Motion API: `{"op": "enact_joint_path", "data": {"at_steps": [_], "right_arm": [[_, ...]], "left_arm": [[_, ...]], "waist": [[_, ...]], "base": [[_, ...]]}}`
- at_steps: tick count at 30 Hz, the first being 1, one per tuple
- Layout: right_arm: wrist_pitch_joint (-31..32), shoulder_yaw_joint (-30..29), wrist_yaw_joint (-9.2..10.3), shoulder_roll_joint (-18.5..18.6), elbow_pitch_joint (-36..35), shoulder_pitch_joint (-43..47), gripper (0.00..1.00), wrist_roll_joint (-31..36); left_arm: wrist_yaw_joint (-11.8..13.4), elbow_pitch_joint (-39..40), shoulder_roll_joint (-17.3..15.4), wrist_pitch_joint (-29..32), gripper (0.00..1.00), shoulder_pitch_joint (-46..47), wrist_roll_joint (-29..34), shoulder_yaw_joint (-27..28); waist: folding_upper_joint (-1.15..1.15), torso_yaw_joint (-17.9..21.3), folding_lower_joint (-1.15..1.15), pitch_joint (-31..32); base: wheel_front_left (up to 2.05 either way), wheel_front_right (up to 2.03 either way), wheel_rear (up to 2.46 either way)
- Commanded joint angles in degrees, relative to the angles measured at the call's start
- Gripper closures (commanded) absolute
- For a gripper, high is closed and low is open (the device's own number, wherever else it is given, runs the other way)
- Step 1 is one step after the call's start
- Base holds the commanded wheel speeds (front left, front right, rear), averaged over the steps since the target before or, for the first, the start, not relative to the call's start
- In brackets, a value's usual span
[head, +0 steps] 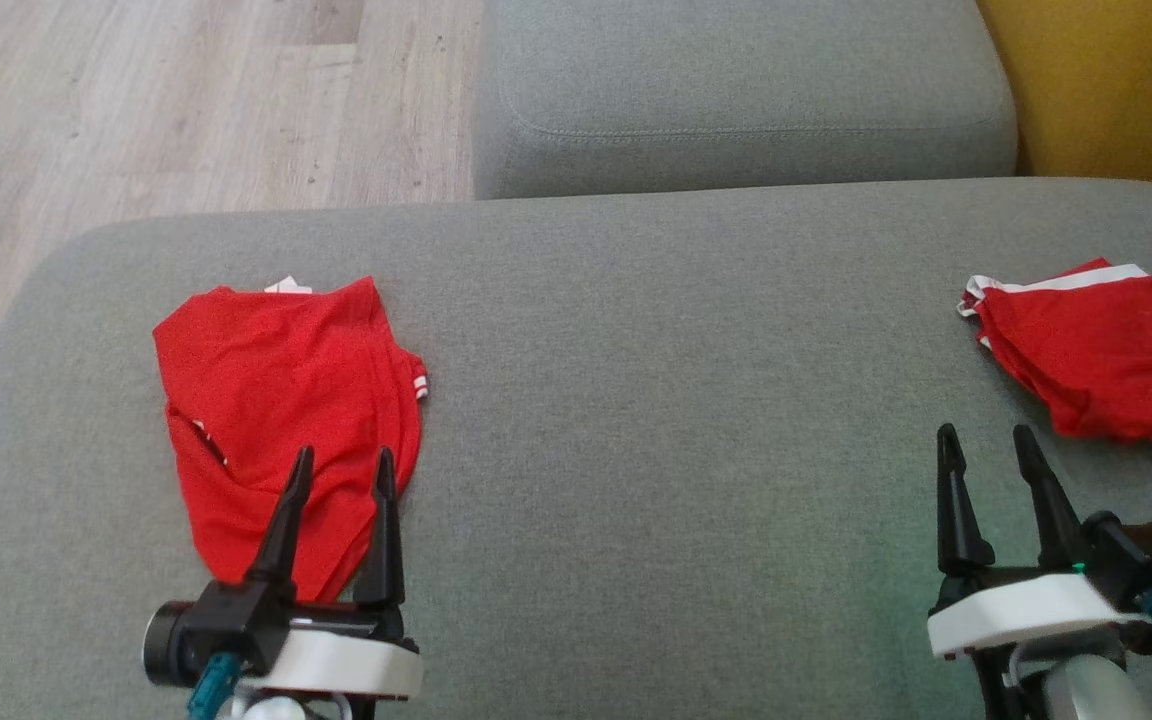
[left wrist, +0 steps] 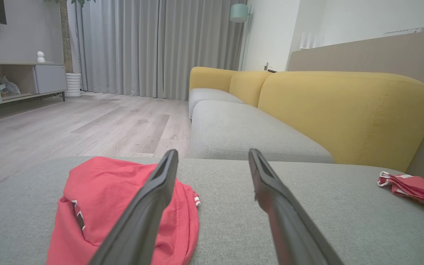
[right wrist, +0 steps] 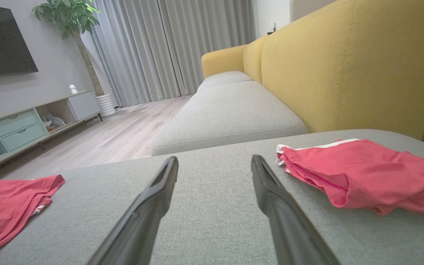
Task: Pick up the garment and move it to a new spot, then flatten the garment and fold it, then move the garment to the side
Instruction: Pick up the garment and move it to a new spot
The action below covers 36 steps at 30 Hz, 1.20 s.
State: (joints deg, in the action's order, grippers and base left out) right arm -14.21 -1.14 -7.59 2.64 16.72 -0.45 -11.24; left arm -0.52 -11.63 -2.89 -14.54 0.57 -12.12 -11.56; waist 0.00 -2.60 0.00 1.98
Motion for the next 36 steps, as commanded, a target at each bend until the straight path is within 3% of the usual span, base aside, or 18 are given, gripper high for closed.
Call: {"op": "enact_joint_path", "data": {"at_steps": [1, 10, 27, 36], "right_arm": [[-0.78, 1.18, 0.1, 0.24, -2.21, -1.42, 0.0, 0.02], [-0.78, 4.19, 0.1, 0.24, -2.0, -0.71, 0.0, -1.27], [-0.78, 12.87, 0.1, 0.24, -0.2, -0.91, 0.0, -2.64], [-0.79, 15.11, 0.1, 0.24, 0.16, -0.65, 0.0, -4.56]], "left_arm": [[0.15, 2.01, 0.01, -0.46, 0.0, 1.76, -0.34, 1.36], [-0.05, 0.74, 0.01, -0.46, 0.0, 2.22, 0.09, 1.72], [-0.31, 0.32, 0.01, -0.46, 0.0, 1.02, 0.7, 5.51], [-0.84, 0.28, 0.02, -0.46, 0.0, 0.61, 1.14, 5.76]], "waist": [[0.0, -0.09, 0.0, 0.08], [0.0, -2.96, 0.0, 0.48], [0.0, -13.76, 0.0, 2.68], [0.0, -16.49, 0.0, 2.73]], "base": [[0.0, 0.0, 0.0], [0.0, 0.0, 0.0], [0.0, 0.0, 0.0], [0.0, 0.0, 0.0]]}}
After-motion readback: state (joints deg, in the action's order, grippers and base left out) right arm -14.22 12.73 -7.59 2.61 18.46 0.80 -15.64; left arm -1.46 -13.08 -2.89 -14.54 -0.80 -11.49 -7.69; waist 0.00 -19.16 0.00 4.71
